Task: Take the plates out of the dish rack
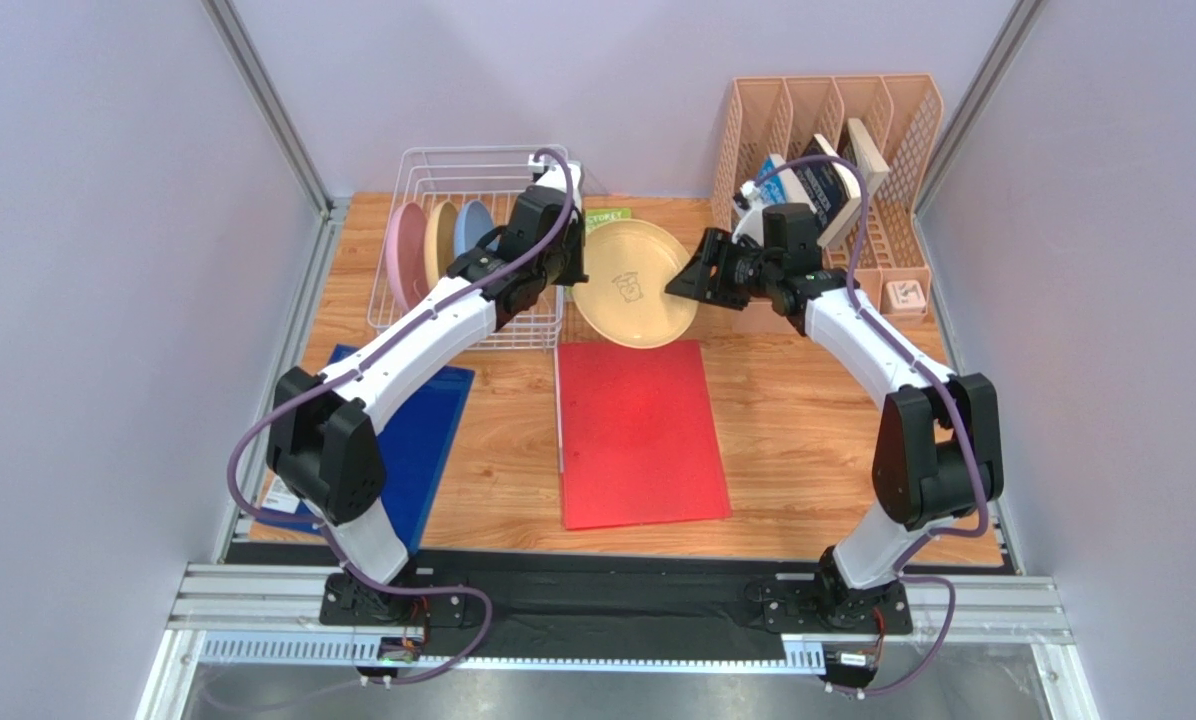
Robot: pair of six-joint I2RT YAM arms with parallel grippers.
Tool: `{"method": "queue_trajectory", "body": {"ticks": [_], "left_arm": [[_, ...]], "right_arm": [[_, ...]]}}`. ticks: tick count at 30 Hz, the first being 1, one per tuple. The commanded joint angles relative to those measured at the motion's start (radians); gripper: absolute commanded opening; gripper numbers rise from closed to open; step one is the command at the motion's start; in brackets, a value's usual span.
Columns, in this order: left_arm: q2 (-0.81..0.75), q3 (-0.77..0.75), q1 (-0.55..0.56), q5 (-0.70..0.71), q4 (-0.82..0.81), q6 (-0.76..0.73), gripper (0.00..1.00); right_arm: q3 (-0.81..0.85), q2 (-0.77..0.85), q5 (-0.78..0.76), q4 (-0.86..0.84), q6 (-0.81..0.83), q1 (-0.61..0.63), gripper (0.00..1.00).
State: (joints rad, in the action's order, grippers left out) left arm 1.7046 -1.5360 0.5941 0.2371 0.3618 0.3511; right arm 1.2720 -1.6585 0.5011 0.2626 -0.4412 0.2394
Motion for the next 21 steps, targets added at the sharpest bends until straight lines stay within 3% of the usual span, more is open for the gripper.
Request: {"method": "queue_trajectory", "body": {"ticks": [1, 2, 5, 7, 8, 11, 12, 14, 21], "left_arm": [[-0.077, 0.014, 0.004, -0.050, -0.089, 0.029, 0.00], [-0.083, 0.029, 0.004, -0.053, -0.102, 0.031, 0.00], [-0.102, 0.063, 0.003, -0.076, -0.130, 0.025, 0.00], [-0.108, 0.069, 0.003, -0.091, -0.132, 0.023, 0.17], [-0.112, 0.077, 0.003, -0.096, -0.130, 0.022, 0.19], [-0.131, 0.097, 0.003, -0.104, -0.126, 0.006, 0.56], [-0.138, 0.108, 0.003, -0.096, -0.124, 0.005, 0.81], [-0.173, 0.151, 0.003, -0.075, -0.148, -0.017, 0.99], [-0.240, 0.177, -0.020, 0.024, -0.150, -0.101, 1.00]], "right_arm": [[-0.014, 0.054, 0.037, -0.077, -0.008, 0.001, 0.10], [-0.019, 0.058, 0.034, -0.077, -0.010, 0.003, 0.00], [-0.042, 0.078, 0.011, -0.066, -0.007, 0.000, 0.00], [-0.081, 0.120, -0.033, -0.065, -0.011, -0.002, 0.00], [-0.100, 0.135, -0.050, -0.062, -0.010, -0.002, 0.00], [-0.140, 0.219, -0.154, 0.024, 0.002, -0.012, 0.00], [-0.152, 0.248, -0.211, 0.047, 0.004, -0.026, 0.00], [-0.189, 0.339, -0.269, 0.129, 0.001, -0.044, 0.00], [-0.318, 0.560, -0.599, 0.388, -0.094, -0.098, 0.00]]}}
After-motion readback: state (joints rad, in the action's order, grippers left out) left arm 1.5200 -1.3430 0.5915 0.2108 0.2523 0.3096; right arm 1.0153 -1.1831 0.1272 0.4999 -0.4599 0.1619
